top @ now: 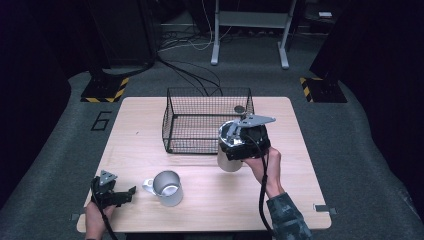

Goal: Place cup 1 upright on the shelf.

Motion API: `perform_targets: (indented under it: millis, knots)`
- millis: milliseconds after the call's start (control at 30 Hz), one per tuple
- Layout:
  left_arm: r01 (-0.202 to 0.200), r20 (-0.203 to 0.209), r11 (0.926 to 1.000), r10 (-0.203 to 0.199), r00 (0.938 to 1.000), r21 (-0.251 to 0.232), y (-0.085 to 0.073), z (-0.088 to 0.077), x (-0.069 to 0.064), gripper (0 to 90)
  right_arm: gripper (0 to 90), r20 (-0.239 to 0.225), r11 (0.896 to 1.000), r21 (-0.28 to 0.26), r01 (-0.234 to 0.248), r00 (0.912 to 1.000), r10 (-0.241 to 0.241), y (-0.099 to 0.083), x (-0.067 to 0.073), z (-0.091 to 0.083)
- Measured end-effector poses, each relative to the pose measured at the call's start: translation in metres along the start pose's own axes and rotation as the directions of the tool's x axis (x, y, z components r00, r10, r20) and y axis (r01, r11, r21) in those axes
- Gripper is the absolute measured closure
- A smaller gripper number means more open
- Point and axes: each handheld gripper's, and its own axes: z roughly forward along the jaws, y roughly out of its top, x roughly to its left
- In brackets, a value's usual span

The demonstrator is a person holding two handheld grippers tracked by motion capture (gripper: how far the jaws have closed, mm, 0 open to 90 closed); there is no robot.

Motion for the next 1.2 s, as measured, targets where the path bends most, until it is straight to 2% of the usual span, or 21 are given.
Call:
perform_targets:
  millis: [33,133,200,467,500,567,800,1200]
  knots:
    - [0.0,-0.002,1.0,0.0,1.0,-0.002,0.0,0.0,0.0,4.3,3.3,0.003,1.0,-0.001,-0.02,0.9998,0.02,0.001,0.0,-0.001]
    - [0.0,-0.002,1.0,0.0,1.0,-0.002,0.0,0.0,0.0,4.3,3.3,0.006,1.0,-0.006,-0.005,1.0,0.005,0.004,-0.004,-0.006]
    - [0.0,0.0,1.0,0.0,1.0,0.0,0.0,0.0,0.0,4.3,3.4,0.011,1.0,-0.01,-0.019,0.9997,0.019,0.005,-0.004,-0.007]
    - [-0.002,0.002,1.0,0.002,1.0,0.003,0.0,0.0,0.0,4.3,3.3,0.017,1.0,-0.013,-0.016,0.9997,0.017,0.012,-0.009,-0.011]
    - [0.0,0.0,1.0,0.0,1.0,0.0,0.0,0.0,0.0,4.3,3.3,0.016,1.0,-0.013,-0.003,0.9999,0.003,0.013,-0.01,-0.012]
    - [-0.001,0.002,1.0,0.001,1.0,0.002,0.0,0.0,0.0,4.3,3.3,0.017,1.0,-0.013,-0.021,0.9996,0.021,0.014,-0.01,-0.012]
    - [-0.001,0.001,1.0,0.001,1.0,0.0,0.0,0.0,0.0,4.3,3.3,0.022,1.0,-0.019,-0.013,0.9997,0.014,0.019,-0.015,-0.014]
    - [-0.001,0.002,1.0,0.001,1.0,0.003,0.0,0.0,0.0,4.3,3.3,0.028,0.999,-0.03,-0.028,0.9992,0.029,0.027,-0.024,-0.018]
